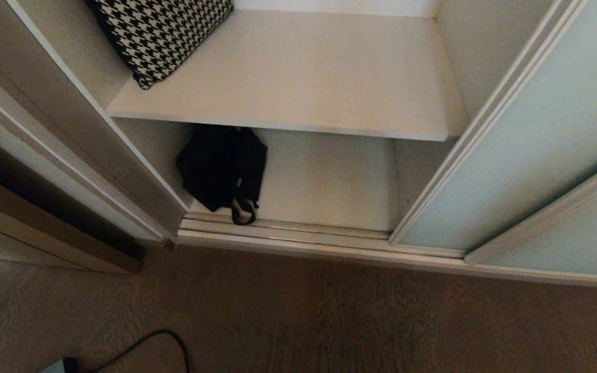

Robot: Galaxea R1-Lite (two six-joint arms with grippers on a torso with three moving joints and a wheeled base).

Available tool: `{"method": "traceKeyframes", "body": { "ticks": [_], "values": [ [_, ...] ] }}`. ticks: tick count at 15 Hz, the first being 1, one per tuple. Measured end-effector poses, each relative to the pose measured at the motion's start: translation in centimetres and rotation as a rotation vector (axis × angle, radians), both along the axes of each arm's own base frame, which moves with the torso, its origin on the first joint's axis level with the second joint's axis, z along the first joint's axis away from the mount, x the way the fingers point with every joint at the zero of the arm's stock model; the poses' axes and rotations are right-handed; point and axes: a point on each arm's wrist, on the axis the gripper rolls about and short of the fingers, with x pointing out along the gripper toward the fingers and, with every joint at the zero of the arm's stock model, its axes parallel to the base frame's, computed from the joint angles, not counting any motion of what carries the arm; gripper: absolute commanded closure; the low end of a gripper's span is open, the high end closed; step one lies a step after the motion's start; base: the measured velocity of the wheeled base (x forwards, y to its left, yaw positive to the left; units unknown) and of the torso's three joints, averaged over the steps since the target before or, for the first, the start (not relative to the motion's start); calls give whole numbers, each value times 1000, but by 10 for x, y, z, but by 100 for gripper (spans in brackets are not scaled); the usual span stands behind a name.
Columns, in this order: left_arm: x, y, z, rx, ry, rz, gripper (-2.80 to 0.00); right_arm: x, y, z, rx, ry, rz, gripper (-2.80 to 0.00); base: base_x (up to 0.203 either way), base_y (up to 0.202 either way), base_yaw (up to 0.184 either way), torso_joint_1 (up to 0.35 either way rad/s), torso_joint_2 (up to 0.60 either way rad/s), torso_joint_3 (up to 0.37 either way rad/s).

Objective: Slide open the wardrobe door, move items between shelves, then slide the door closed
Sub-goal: Open the door, then place the basket on the higher shelf

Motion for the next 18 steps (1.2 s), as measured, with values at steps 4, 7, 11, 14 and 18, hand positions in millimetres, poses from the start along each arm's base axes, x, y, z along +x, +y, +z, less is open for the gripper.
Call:
{"method": "traceKeyframes", "body": {
  "ticks": [4,7,11,14,18],
  "values": [
    [0,0,0,3,1,-2,0,0,0,0,0,0,0,0,0,0,0,1,4,-196],
    [0,0,0,3,1,0,0,0,0,0,0,0,0,0,0,0,0,3,2,-202],
    [0,0,0,1,1,0,0,0,0,0,0,0,0,0,0,0,0,1,3,-195],
    [0,0,0,1,1,-1,0,0,0,0,0,0,0,0,0,0,0,1,0,-199],
    [0,0,0,-1,2,0,0,0,0,0,0,0,0,0,0,0,0,1,1,-201]
  ]
}}
